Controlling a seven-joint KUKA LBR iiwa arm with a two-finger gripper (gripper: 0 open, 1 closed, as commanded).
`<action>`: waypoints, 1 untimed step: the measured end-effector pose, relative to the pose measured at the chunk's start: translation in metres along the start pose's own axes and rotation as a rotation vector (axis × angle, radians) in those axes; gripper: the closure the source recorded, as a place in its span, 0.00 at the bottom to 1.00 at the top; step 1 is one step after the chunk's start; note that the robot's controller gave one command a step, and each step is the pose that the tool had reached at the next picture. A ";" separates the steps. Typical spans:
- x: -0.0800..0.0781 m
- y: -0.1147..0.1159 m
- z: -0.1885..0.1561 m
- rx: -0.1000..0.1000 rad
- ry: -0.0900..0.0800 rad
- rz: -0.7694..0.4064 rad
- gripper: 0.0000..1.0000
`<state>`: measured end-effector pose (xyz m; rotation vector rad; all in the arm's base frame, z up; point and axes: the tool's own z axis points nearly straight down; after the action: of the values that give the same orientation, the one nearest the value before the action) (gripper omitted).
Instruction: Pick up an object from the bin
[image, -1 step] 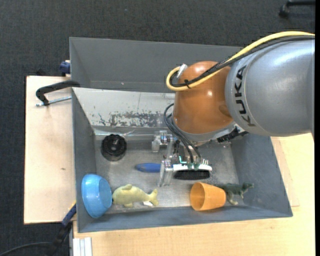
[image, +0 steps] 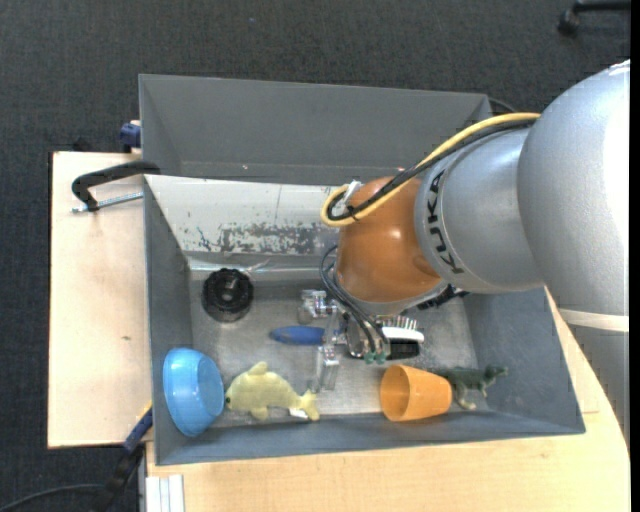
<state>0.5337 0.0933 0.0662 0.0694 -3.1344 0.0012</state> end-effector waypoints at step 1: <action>-0.002 0.001 -0.005 -0.002 -0.007 -0.001 1.00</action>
Offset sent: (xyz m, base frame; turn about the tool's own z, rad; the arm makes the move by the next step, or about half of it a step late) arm 0.0000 0.0000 0.0000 0.0000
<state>0.5356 0.0945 0.0708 0.0707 -3.1417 -0.0023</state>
